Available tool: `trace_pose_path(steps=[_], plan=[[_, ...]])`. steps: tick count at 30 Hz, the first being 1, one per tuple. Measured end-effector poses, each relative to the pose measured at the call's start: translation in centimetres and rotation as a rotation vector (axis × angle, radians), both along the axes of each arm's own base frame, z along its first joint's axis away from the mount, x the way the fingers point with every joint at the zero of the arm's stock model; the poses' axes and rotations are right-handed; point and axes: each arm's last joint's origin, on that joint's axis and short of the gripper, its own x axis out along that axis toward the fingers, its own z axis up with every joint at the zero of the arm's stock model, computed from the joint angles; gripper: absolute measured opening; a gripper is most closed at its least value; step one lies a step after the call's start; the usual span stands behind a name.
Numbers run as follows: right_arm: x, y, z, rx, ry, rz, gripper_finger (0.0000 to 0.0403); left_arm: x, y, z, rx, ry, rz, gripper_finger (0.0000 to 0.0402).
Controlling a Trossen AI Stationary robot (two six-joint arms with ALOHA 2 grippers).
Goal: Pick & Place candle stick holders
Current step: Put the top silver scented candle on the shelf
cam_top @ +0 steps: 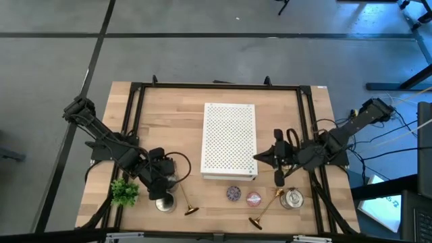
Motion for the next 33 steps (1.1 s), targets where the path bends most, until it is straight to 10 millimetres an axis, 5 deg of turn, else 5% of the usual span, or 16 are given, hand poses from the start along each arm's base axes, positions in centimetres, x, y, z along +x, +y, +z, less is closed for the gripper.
trace_pose_path(steps=[4, 12, 17, 22, 28, 33], plan=[[1.3, -0.4, 1.3, -0.072, -0.129, 0.087, 0.0, 0.0, 0.0, 0.0, -0.016, 0.012, -0.004, 0.0286], [2.1, -0.8, 5.0, 0.132, -0.487, 0.361, 0.0, 0.0, -0.3, 0.1, 0.012, -0.025, -0.016, 0.0286], [3.0, -0.6, 5.0, 0.107, -0.542, 0.456, 0.0, -0.2, -0.5, 0.1, 0.014, -0.028, -0.038, 0.0286], [4.5, -0.2, 4.8, 0.109, -0.648, 0.374, 0.0012, -0.3, -0.6, 0.1, 0.028, -0.038, -0.039, 0.0286], [5.8, 0.1, 4.1, 0.317, -0.637, 0.335, 0.0018, -0.4, -0.8, 0.1, 0.036, -0.045, -0.047, 0.0286], [6.1, -0.1, 4.0, 0.247, -0.67, 0.38, 0.0018, -0.6, -1.0, 0.1, 0.07, -0.073, -0.048, 0.0286]])
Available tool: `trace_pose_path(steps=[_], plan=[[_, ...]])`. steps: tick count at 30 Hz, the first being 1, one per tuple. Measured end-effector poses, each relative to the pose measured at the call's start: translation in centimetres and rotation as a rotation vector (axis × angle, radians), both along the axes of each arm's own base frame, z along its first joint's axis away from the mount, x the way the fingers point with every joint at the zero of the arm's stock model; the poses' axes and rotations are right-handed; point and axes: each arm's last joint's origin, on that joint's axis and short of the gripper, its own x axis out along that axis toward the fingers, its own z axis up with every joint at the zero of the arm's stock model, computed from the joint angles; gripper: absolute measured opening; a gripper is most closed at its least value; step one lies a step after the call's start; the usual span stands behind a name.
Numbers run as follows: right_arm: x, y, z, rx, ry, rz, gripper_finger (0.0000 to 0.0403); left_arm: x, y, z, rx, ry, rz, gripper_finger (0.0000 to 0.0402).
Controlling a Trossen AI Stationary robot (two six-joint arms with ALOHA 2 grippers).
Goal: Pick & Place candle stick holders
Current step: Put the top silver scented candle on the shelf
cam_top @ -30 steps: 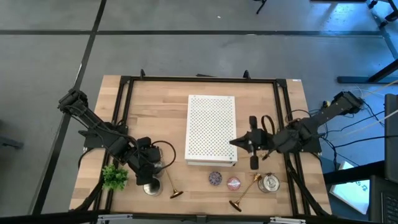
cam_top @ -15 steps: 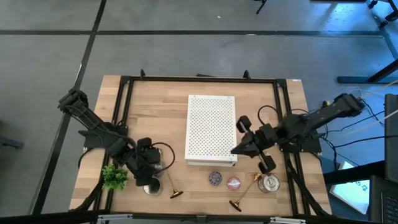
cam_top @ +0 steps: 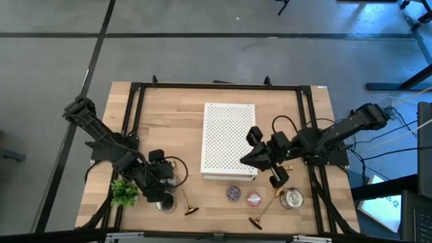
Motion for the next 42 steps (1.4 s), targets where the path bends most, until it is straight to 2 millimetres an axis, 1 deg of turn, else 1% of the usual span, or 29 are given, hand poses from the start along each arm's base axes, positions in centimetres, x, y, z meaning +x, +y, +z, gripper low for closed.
trace_pose_path(steps=[4, 7, 11, 13, 16, 19, 21, 24, 26, 29, 32, 36, 39, 42], plan=[[0.0, -0.1, 0.0, -0.119, -0.042, -0.059, 0.0025, -0.1, -0.1, 0.0, 0.003, -0.003, -0.005, 0.0286], [0.0, -0.1, 0.0, -0.178, -0.059, -0.138, 0.0055, -0.3, -0.3, 0.0, 0.003, -0.003, -0.016, 0.0286], [-0.2, -0.1, 0.2, -0.13, -0.05, -0.246, 0.0128, -0.5, -0.5, 0.0, 0.003, -0.002, -0.028, 0.0286], [-0.2, 0.0, 0.2, -0.09, -0.034, -0.264, 0.0169, -0.5, -0.5, 0.0, 0.003, -0.002, -0.028, 0.0286], [-0.2, 0.3, -0.2, -0.014, 0.037, -0.225, 0.023, -0.4, -0.5, 0.0, -0.002, -0.003, -0.015, 0.0286], [-0.3, 1.0, -0.8, 0.0, 0.103, -0.181, 0.0282, -0.2, -0.1, 0.0, -0.016, 0.015, 0.01, 0.0284], [-0.5, 1.4, -1.1, 0.004, 0.135, -0.189, 0.0312, -0.1, 0.2, -0.4, -0.007, 0.072, 0.018, 0.028], [-0.7, 1.8, -1.2, 0.01, 0.153, -0.229, 0.0345, -0.1, 0.4, -1.2, -0.034, 0.232, 0.03, 0.027], [-0.9, 2.0, -1.1, 0.009, 0.143, -0.255, 0.0359, 0.2, 0.5, -1.1, -0.058, 0.343, 0.04, 0.0265], [-1.3, 2.4, -0.9, -0.024, 0.133, -0.256, 0.0372, 0.9, 0.3, -0.4, -0.008, 0.433, 0.047, 0.0257], [-1.6, 2.8, -1.0, -0.03, 0.138, -0.263, 0.0375, 2.1, -0.6, 0.5, 0.049, 0.419, -0.007, 0.0251], [-1.9, 3.2, -1.1, -0.022, 0.16, -0.315, 0.0376, 3.5, -2.2, 1.6, 0.097, 0.35, -0.092, 0.0247], [-2.2, 3.5, -1.2, -0.01, 0.178, -0.364, 0.0376, 3.7, -3.2, 1.7, 0.134, 0.322, -0.129, 0.0247], [-2.5, 3.8, -1.2, 0.006, 0.191, -0.415, 0.0376, 3.5, -3.8, 1.3, 0.161, 0.312, -0.147, 0.0248]])
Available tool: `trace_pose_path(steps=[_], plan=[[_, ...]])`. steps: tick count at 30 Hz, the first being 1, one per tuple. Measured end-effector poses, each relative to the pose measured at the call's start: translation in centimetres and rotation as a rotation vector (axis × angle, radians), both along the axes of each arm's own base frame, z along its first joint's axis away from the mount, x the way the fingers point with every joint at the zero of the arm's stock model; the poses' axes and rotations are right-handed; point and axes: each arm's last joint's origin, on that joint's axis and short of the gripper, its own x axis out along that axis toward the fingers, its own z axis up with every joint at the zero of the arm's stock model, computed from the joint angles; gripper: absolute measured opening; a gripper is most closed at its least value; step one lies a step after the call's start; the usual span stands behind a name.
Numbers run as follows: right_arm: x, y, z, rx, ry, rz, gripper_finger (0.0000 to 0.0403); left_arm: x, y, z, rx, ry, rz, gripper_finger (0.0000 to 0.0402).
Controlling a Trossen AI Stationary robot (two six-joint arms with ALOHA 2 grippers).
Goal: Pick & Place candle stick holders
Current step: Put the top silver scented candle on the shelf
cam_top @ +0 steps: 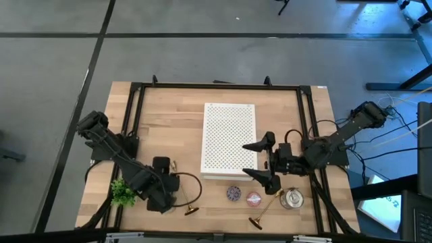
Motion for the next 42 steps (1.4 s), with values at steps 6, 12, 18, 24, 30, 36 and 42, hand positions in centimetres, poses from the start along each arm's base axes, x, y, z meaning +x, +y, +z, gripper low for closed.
trace_pose_path(steps=[6, 12, 18, 24, 30, 36, 42], plan=[[-0.6, 0.6, 0.0, -0.013, 0.017, -0.063, 0.0376, -0.1, -0.5, -0.4, 0.024, -0.011, 0.007, 0.0251], [-1.0, 1.0, -0.1, -0.051, 0.029, -0.09, 0.0376, 0.0, -0.4, -0.3, 0.07, -0.064, 0.042, 0.0272], [-1.1, 1.0, 0.0, -0.121, 0.034, -0.098, 0.0376, 0.3, 0.3, -1.2, 0.061, -0.026, 0.09, 0.0319], [-2.0, 0.0, 0.7, -0.168, 0.081, -0.239, 0.0376, 1.4, 2.4, -2.9, 0.018, 0.059, 0.198, 0.0349], [-2.1, -0.2, -0.4, -0.166, 0.172, -0.319, 0.0376, 2.6, 4.1, -2.8, -0.016, 0.059, 0.272, 0.0354], [-2.2, 0.0, -0.1, -0.149, 0.155, -0.326, 0.0376, 2.8, 3.2, -2.7, -0.074, 0.005, 0.294, 0.0354], [-2.3, -0.1, -0.2, -0.181, 0.172, -0.356, 0.0376, 1.9, 1.9, -2.7, -0.072, -0.04, 0.384, 0.0354]])
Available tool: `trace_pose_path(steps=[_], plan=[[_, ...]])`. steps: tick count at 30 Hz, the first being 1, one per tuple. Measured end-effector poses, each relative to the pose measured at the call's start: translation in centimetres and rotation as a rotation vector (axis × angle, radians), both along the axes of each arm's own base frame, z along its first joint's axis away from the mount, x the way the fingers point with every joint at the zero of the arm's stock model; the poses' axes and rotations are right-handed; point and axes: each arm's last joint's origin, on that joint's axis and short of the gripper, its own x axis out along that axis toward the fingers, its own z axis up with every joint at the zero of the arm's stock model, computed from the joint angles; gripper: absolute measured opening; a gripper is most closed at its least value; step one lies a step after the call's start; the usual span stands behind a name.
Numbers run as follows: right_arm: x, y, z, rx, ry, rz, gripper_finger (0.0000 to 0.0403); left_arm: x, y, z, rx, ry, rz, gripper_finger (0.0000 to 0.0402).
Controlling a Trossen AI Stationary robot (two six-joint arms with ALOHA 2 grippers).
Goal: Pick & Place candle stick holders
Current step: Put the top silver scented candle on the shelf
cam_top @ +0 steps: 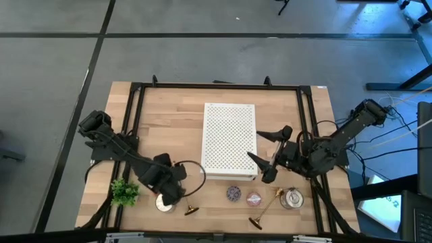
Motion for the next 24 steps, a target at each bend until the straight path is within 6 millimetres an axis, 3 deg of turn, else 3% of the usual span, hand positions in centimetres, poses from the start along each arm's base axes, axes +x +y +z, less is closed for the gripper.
trace_pose_path(steps=[5, 16, 24], plan=[[-0.8, 0.8, -0.4, -0.026, 0.043, 0.043, 0.0376, -0.5, -0.6, 0.0, 0.012, -0.045, 0.104, 0.0354], [-3.7, 2.1, 0.0, -0.046, 0.071, 0.165, 0.0376, -0.4, 0.2, 0.0, -0.004, -0.069, 0.424, 0.0354], [-4.1, 2.2, 0.0, -0.057, 0.08, 0.177, 0.0376, -0.7, -0.2, -0.1, -0.062, -0.002, 0.475, 0.0354]])
